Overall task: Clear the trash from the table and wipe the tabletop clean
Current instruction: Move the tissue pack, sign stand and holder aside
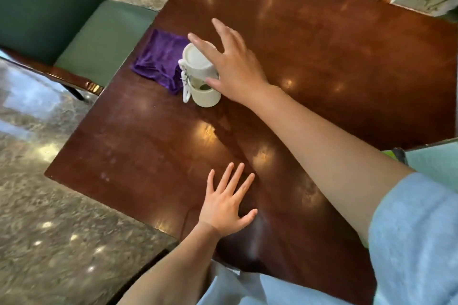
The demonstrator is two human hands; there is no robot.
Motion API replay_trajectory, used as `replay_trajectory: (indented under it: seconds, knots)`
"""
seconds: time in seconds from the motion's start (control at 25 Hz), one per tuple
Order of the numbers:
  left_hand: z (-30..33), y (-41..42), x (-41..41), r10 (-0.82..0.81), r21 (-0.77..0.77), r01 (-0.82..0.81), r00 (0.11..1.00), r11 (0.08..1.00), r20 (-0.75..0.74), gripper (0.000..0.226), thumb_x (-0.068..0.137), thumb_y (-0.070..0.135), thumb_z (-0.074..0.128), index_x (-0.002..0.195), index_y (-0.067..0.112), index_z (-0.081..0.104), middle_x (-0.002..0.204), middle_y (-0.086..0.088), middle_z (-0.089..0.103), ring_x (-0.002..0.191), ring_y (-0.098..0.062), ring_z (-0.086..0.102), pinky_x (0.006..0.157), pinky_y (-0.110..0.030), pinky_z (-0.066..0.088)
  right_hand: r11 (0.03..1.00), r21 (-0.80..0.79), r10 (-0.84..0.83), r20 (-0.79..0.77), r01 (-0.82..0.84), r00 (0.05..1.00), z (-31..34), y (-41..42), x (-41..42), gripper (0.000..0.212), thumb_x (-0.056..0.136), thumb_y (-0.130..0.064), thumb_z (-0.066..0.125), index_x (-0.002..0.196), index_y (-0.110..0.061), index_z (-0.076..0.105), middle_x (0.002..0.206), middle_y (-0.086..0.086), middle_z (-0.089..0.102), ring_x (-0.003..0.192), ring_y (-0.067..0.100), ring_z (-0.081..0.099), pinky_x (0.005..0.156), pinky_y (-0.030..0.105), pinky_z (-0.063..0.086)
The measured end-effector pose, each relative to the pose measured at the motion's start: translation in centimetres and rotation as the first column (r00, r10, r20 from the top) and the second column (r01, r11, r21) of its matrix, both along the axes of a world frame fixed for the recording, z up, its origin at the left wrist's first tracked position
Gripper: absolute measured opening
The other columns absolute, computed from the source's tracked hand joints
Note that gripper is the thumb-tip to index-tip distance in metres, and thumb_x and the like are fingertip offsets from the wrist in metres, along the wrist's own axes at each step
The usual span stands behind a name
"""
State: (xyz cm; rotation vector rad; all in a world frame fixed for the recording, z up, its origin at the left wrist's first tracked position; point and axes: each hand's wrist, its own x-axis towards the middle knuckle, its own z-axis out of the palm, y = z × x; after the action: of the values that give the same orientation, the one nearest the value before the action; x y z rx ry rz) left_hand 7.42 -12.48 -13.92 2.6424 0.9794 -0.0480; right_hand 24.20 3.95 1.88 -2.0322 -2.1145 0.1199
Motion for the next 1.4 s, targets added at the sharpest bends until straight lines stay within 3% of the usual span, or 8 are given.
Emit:
replay_trajectory:
  seconds: [0.08,0.16,0.36,0.52,0.68,0.92,1.2,1.4]
  knots:
    - [0.1,0.0,0.0,-0.004,-0.004,0.004,1.0,1.0,0.006,0.078,0.079,0.064,0.044,0.147,0.032,0.023,0.156,-0.003,0.02,0.144,-0.026,0.01,0.109,-0.059,0.004,0.99,-0.131,0.046,0.024,-0.042,0.999,-0.9,1.9,-0.8,0.076,0.086,-0.033,0.062,0.145,-0.04,0.014,0.156,0.011,0.002,0.141,0.034,0.004,0.105,0.054,0.029]
    - [0.0,0.1,0.0,-0.002,-0.008,0.002,1.0,1.0,0.008,0.079,0.079,0.064,0.043,0.147,0.032,0.021,0.156,-0.003,0.019,0.144,-0.026,0.01,0.109,-0.059,0.004,0.985,-0.167,0.054,0.001,-0.054,0.999,-2.1,2.5,-1.1,0.074,0.087,-0.031,0.06,0.145,-0.039,0.015,0.156,0.011,0.005,0.14,0.034,0.009,0.105,0.054,0.03]
    - [-0.1,0.1,0.0,0.001,-0.01,-0.001,1.0,1.0,0.0,0.079,0.079,0.064,0.043,0.148,0.032,0.02,0.157,-0.003,0.018,0.145,-0.027,0.009,0.109,-0.059,0.002,0.999,0.012,0.044,-0.065,-0.043,0.997,-2.7,2.6,-1.2,0.06,0.087,-0.023,0.059,0.141,-0.032,0.033,0.147,0.015,0.026,0.122,0.035,0.037,0.097,0.042,0.038]
    - [-0.1,0.0,0.0,0.004,-0.004,-0.004,1.0,1.0,0.006,0.079,0.079,0.064,0.045,0.147,0.031,0.023,0.156,-0.004,0.02,0.145,-0.026,0.009,0.109,-0.06,0.004,0.993,0.116,0.051,-0.253,-0.022,0.966,-3.2,0.6,-1.0,0.06,0.076,-0.013,0.072,0.131,-0.024,0.051,0.135,0.02,0.04,0.115,0.04,0.045,0.095,0.046,0.043]
    - [-0.1,0.1,0.1,0.005,0.009,-0.005,1.0,1.0,0.0,0.079,0.078,0.063,0.047,0.147,0.031,0.026,0.156,-0.003,0.018,0.145,-0.025,0.009,0.11,-0.059,0.005,0.968,0.205,-0.059,-0.367,0.143,0.928,-2.9,-3.8,1.3,0.063,0.071,-0.009,0.077,0.129,-0.019,0.055,0.131,0.022,0.043,0.12,0.036,0.045,0.099,0.037,0.039]
    - [0.1,-0.2,0.2,0.009,0.026,-0.008,0.999,1.0,-0.04,0.078,0.078,0.065,0.045,0.147,0.032,0.027,0.157,-0.001,0.015,0.145,-0.022,0.006,0.112,-0.058,0.006,0.89,0.267,-0.262,-0.365,0.371,0.893,-1.2,-12.4,7.6,0.061,0.067,-0.003,0.077,0.124,-0.016,0.059,0.125,0.022,0.048,0.117,0.031,0.047,0.099,0.017,0.029]
    - [0.1,-0.2,0.2,0.003,0.055,0.0,0.999,0.998,-0.054,0.078,0.079,0.066,0.042,0.147,0.032,0.025,0.157,-0.002,0.015,0.145,-0.023,0.007,0.111,-0.057,0.006,0.755,0.205,-0.56,-0.293,0.623,0.775,-0.3,-20.5,15.4,0.059,0.071,-0.006,0.074,0.126,-0.021,0.057,0.128,0.02,0.045,0.116,0.031,0.048,0.1,0.03,0.036]
    - [-0.1,-0.3,0.2,0.012,0.081,-0.007,0.998,0.997,-0.063,0.078,0.08,0.068,0.039,0.147,0.032,0.023,0.157,-0.001,0.014,0.145,-0.023,0.007,0.112,-0.056,0.006,0.694,0.142,-0.662,-0.26,0.706,0.703,-3.3,-23.2,17.2,0.057,0.077,-0.007,0.069,0.13,-0.021,0.053,0.134,0.019,0.041,0.117,0.036,0.045,0.098,0.04,0.038]
